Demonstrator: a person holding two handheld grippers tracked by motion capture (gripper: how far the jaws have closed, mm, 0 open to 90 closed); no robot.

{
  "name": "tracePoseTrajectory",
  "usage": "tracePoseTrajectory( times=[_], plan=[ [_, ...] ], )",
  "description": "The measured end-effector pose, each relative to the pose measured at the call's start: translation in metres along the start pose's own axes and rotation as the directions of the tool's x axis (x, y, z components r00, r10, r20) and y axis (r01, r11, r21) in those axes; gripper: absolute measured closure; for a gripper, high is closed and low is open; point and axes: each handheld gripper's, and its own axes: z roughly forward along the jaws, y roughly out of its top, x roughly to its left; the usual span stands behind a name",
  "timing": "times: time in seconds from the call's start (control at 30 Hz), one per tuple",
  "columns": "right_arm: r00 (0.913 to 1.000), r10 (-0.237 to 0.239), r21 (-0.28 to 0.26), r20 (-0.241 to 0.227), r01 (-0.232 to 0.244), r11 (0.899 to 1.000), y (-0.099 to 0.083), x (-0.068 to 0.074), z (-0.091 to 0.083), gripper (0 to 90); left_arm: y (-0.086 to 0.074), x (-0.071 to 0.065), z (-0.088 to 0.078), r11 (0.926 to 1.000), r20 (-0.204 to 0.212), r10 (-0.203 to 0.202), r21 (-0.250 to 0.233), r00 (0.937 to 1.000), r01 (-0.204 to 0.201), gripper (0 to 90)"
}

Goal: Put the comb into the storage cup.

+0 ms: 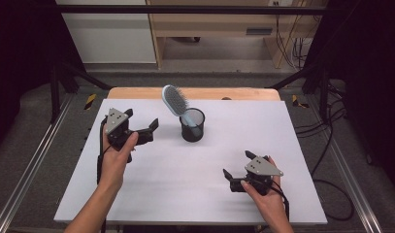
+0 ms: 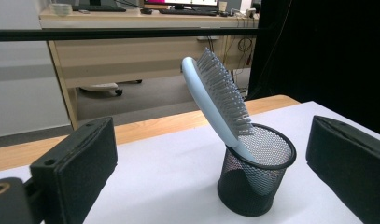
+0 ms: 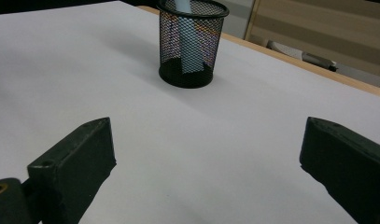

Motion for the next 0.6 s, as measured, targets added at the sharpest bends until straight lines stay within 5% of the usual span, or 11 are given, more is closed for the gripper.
tracePoseTrajectory(
  times=[0.6],
  plan=[
    [0.9999, 0.01, -0.005, 0.004, -0.01, 1.0, 0.0, -0.002, -0.001, 3.6, 0.017, 0.003, -0.017, 0.9995, -0.006, 0.015, -0.028, 0.9999, -0.015, 1.8]
  ],
)
